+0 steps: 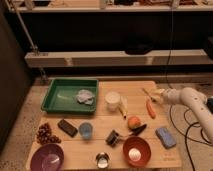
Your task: Place fork in table surface
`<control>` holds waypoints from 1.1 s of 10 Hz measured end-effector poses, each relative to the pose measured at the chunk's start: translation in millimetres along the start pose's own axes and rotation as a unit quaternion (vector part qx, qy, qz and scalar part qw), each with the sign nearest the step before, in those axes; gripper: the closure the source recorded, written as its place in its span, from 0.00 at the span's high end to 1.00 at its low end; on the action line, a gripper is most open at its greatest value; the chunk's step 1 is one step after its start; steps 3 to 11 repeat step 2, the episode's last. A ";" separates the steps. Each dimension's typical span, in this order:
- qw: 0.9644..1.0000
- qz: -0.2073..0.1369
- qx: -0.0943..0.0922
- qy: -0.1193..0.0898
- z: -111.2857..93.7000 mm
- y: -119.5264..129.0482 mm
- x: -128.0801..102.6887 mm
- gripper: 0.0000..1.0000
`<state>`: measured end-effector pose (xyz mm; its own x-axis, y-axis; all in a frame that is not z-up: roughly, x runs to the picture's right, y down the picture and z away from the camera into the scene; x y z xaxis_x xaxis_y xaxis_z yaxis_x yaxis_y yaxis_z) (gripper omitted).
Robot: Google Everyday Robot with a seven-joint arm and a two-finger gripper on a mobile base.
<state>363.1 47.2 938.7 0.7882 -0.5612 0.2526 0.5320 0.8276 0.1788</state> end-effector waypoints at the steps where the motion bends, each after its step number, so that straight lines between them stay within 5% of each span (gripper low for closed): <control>1: 1.000 -0.003 -0.001 0.004 0.1 -2.9 0.1 0.80; 11: 1.000 -0.003 0.000 0.008 -0.8 -3.6 0.8 0.80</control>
